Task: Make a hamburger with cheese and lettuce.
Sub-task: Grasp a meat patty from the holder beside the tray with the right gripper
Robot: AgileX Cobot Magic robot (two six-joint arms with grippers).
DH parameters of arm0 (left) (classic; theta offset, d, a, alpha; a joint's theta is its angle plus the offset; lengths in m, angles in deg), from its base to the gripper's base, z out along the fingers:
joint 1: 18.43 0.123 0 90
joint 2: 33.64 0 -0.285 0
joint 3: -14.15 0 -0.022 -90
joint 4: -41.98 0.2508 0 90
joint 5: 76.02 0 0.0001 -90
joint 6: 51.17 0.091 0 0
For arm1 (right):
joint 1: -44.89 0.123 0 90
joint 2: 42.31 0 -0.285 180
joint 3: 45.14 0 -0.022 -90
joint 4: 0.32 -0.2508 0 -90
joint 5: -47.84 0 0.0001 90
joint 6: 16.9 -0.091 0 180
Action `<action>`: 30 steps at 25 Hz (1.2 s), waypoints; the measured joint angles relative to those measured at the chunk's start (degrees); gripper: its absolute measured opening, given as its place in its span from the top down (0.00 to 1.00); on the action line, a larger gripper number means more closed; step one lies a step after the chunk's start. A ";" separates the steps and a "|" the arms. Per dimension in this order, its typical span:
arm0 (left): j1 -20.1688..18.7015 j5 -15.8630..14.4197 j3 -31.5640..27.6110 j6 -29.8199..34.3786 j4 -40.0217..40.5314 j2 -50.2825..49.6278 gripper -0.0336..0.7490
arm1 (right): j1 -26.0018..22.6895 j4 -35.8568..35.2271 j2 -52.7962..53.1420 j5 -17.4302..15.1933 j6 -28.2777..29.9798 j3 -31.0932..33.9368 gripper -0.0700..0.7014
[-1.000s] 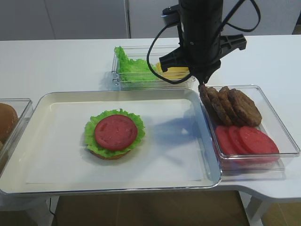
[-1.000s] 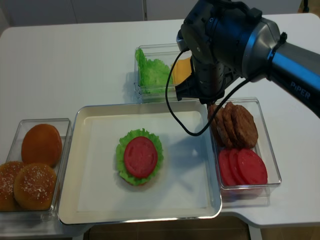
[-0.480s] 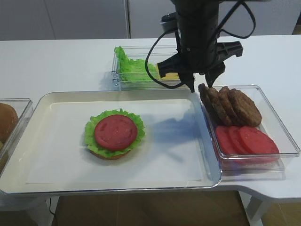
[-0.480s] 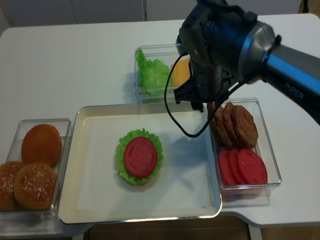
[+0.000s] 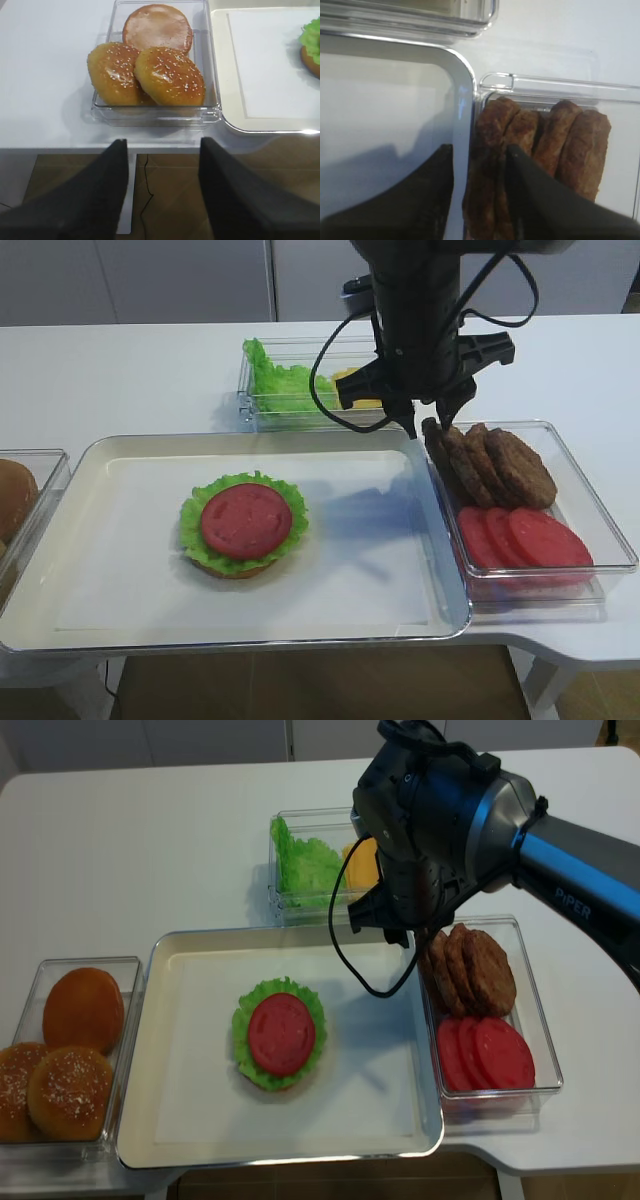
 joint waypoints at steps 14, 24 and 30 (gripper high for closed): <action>0.00 0.00 0.00 0.00 0.00 0.00 0.52 | 0.00 0.00 0.00 0.00 0.00 0.00 0.72; 0.00 0.00 0.00 0.00 0.00 0.00 0.52 | 0.00 0.00 0.00 0.00 0.20 -0.10 0.82; 0.00 0.00 0.00 0.00 0.00 0.00 0.52 | 0.00 0.00 0.00 0.00 0.20 -0.09 0.83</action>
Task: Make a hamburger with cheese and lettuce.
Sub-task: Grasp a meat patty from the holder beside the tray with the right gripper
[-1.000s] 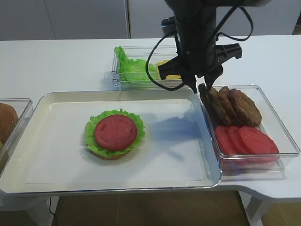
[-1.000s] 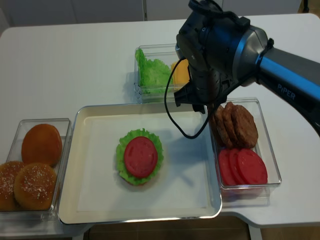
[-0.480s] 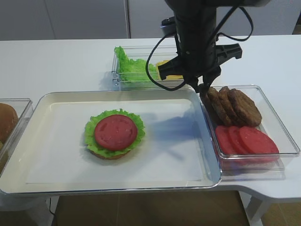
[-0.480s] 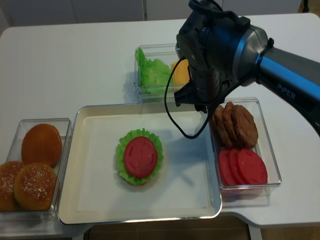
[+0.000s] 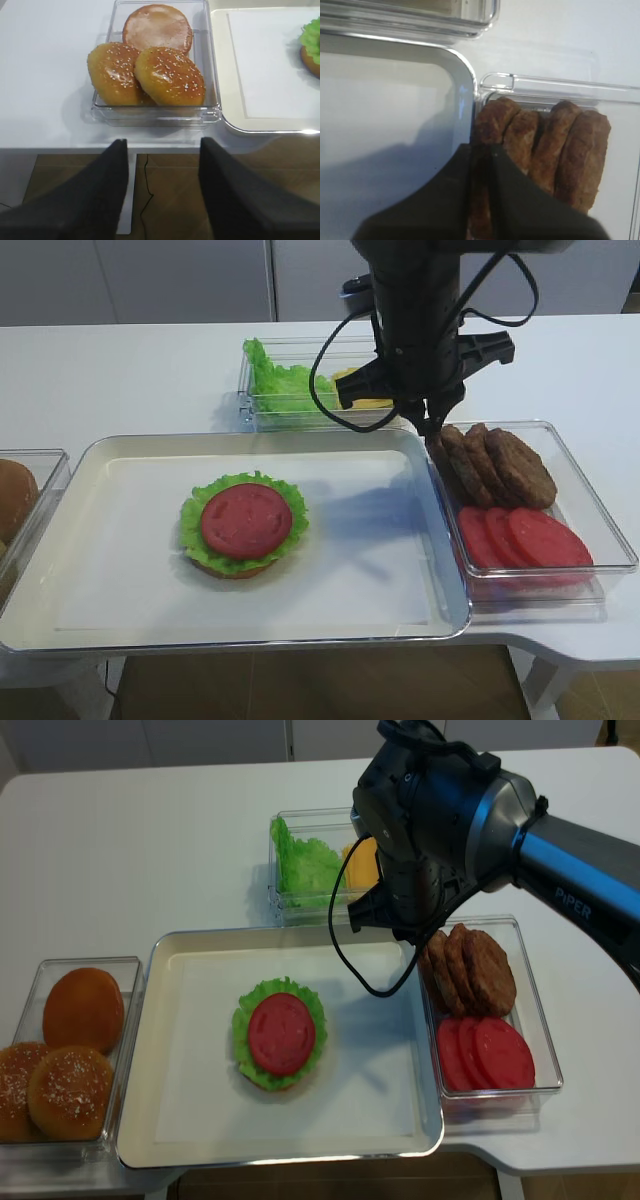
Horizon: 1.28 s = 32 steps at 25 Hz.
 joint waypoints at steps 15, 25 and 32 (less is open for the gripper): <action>0.00 0.00 0.00 0.00 0.00 0.00 0.52 | 0.00 0.63 2.64 0.12 0.16 0.00 0.90; 0.00 0.00 0.00 0.00 0.00 0.00 0.52 | 0.00 -1.91 0.33 0.12 0.06 0.00 0.54; 0.00 0.00 0.00 0.00 0.00 0.00 0.52 | 0.00 -0.07 -0.01 0.12 -0.30 0.00 0.46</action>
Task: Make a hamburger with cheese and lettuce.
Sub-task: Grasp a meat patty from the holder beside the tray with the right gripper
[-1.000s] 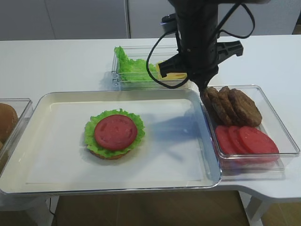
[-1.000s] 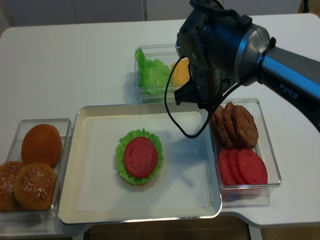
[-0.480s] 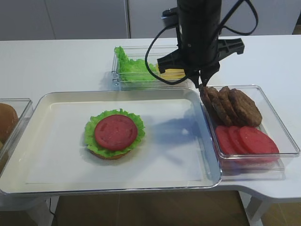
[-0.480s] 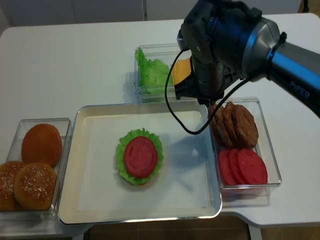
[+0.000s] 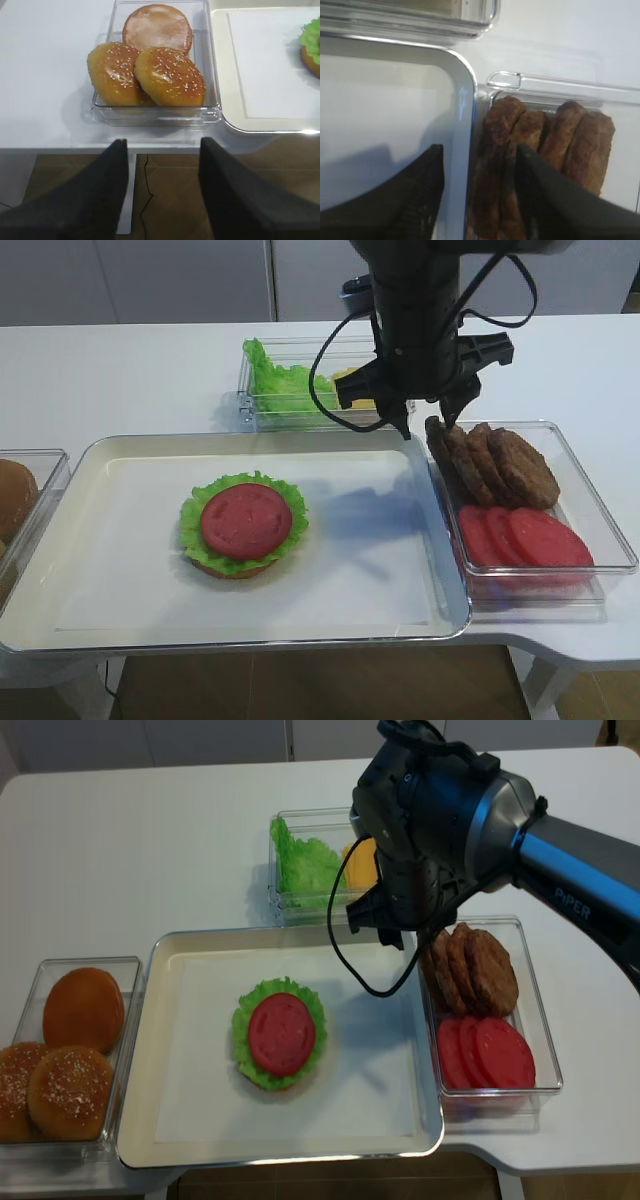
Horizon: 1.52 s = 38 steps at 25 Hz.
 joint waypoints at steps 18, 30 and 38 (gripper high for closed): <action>0.00 0.00 0.00 0.00 0.00 0.00 0.52 | 0.00 3.77 -1.28 0.12 -0.72 0.00 0.53; 0.00 0.00 0.00 0.00 0.00 0.00 0.52 | 0.00 4.12 -1.41 0.47 -0.72 0.00 0.79; 0.00 0.00 0.00 0.00 0.00 0.00 0.52 | 0.00 4.12 -1.41 0.47 -0.72 0.00 0.79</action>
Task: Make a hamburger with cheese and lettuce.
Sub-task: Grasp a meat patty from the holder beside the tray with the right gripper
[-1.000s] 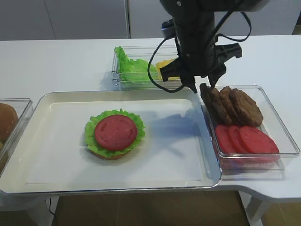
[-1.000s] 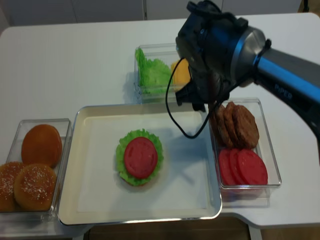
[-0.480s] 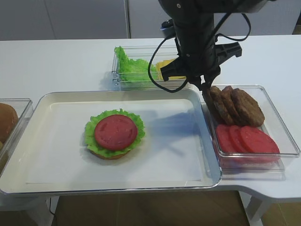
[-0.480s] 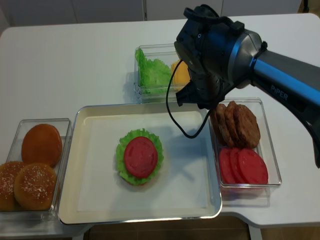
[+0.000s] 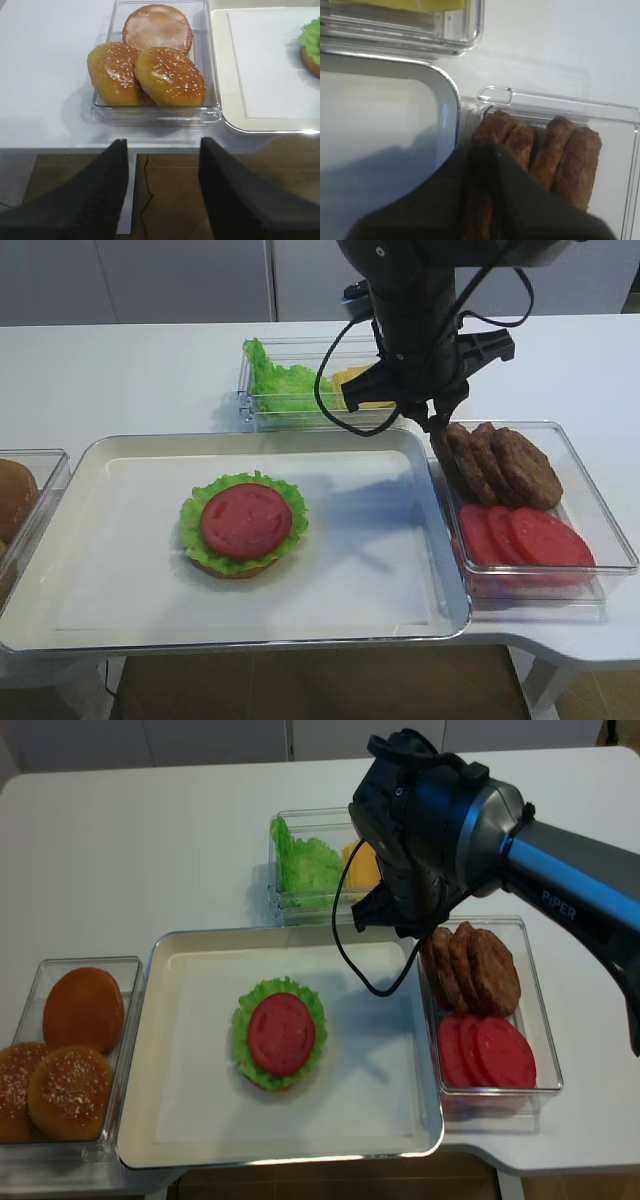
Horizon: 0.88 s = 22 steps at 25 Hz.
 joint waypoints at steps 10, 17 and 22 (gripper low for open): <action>0.00 0.00 0.00 0.00 0.00 0.00 0.52 | 0.00 -0.48 1.41 -0.20 -0.22 0.00 0.79; 0.00 0.00 0.00 0.00 0.00 0.00 0.52 | 0.00 -1.11 3.61 -0.20 -0.22 0.00 0.79; 0.00 0.00 0.00 0.00 0.00 0.00 0.52 | 0.00 -1.21 5.94 -0.20 -0.22 0.00 0.80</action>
